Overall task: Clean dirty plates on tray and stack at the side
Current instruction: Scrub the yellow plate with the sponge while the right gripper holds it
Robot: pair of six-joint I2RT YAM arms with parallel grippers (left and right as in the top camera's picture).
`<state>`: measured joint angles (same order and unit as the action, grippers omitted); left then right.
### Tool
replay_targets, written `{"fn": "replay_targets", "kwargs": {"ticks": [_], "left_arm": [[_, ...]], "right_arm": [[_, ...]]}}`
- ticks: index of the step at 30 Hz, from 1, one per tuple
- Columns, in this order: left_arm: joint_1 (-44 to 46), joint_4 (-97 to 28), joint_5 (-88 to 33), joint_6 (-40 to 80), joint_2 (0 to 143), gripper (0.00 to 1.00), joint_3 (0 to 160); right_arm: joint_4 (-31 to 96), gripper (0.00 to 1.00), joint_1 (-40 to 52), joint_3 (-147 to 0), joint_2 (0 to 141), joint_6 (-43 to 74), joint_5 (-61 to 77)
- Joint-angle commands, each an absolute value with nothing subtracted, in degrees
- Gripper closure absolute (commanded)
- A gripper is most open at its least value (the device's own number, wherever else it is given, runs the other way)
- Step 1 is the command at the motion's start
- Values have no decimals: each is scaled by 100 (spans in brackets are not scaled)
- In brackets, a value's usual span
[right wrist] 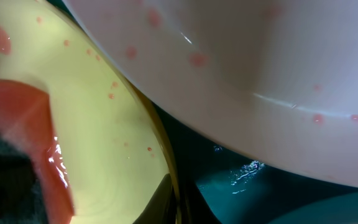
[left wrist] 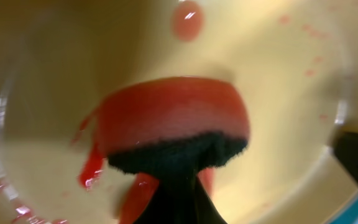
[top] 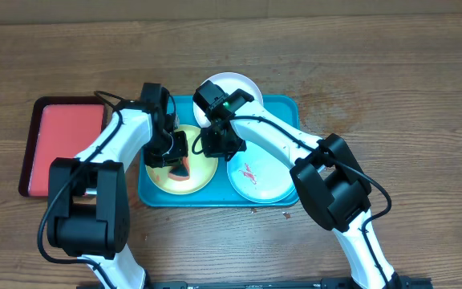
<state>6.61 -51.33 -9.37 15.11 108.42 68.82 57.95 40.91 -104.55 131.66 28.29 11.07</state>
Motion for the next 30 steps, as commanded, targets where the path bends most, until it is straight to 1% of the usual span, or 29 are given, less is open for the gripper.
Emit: {"fn": "replay_targets", "kwargs": {"ticks": [1,3,8,10,13,15,18,22,30], "left_arm": [[576,-5395,993,1831,10888,96,6753],[491,-5513,1404,1896,10886,96,6858],[373,-5568,1326,1883,10886,96,7231],[373,-5575,1037,1769,10886,96,7419],[377,-5422,-8,1433,10886,96,7577],[379,-5277,-722,1415,10890,96,7564],[421,-5039,-1411,1420,10908,96,7406],[548,-4797,-1747,1533,10908,96,7146],[679,-4152,-1621,1680,10910,96,6604]], "right_arm": [[5774,96,4086,-10420,13192,2851,1074],[5771,96,4086,-10420,13192,2851,1059],[5774,96,4086,-10420,13192,2851,1059],[5778,96,4086,-10420,13192,2851,1059],[5778,96,4086,-10420,13192,2853,1059],[5776,96,4086,-10420,13192,2851,1059],[5771,96,4086,-10420,13192,2853,1059],[5767,96,4086,-10420,13192,2853,1059],[5712,96,4086,-10420,13192,2853,1059]]}}
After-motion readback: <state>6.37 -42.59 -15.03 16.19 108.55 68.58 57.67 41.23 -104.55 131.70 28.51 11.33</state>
